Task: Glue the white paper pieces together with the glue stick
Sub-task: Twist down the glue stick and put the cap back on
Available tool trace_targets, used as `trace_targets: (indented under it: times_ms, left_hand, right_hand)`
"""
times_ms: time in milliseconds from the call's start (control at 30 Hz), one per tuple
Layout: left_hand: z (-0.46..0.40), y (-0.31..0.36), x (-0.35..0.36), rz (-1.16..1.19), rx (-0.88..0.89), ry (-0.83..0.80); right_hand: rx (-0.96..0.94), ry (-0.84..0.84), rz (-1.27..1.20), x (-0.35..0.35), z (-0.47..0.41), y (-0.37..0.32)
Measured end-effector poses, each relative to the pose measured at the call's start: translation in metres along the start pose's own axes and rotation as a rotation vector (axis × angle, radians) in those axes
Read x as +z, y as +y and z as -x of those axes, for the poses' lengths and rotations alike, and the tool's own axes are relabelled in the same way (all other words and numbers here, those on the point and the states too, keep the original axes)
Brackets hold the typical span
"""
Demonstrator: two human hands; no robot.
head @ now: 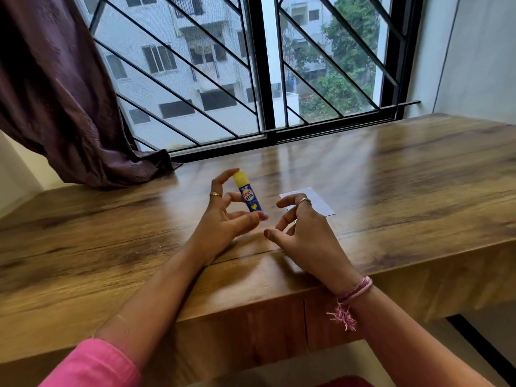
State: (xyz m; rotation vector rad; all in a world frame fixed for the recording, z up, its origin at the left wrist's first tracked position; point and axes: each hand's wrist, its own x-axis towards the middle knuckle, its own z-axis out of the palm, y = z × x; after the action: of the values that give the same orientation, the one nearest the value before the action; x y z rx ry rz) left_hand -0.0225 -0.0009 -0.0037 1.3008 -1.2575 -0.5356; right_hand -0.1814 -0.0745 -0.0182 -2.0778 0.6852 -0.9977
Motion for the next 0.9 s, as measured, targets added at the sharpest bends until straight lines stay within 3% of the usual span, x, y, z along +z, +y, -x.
trace_targets:
  times_ms: [100, 233, 400, 567, 900]
  left_hand:
    - [-0.004, -0.003, -0.002, -0.135, -0.019, 0.111]
    - [-0.009, -0.009, 0.000, -0.313, -0.033, 0.124]
    - [-0.024, -0.018, -0.003, -0.393, -0.090, 0.151]
    - [-0.047, -0.024, 0.001, -0.418, -0.175, 0.213]
    - [-0.068, -0.032, 0.010, -0.530, -0.224, 0.244]
  right_hand:
    - [-0.003, -0.107, 0.051, -0.007, 0.000, 0.002]
    - [-0.099, -0.081, 0.309, -0.038, -0.001, 0.014]
    - [-0.063, -0.212, 0.609, -0.084, -0.017, 0.033]
    - [-0.076, -0.317, 0.708, -0.086, -0.029, 0.034]
    - [-0.129, -0.227, 0.759, -0.070, -0.024, 0.036]
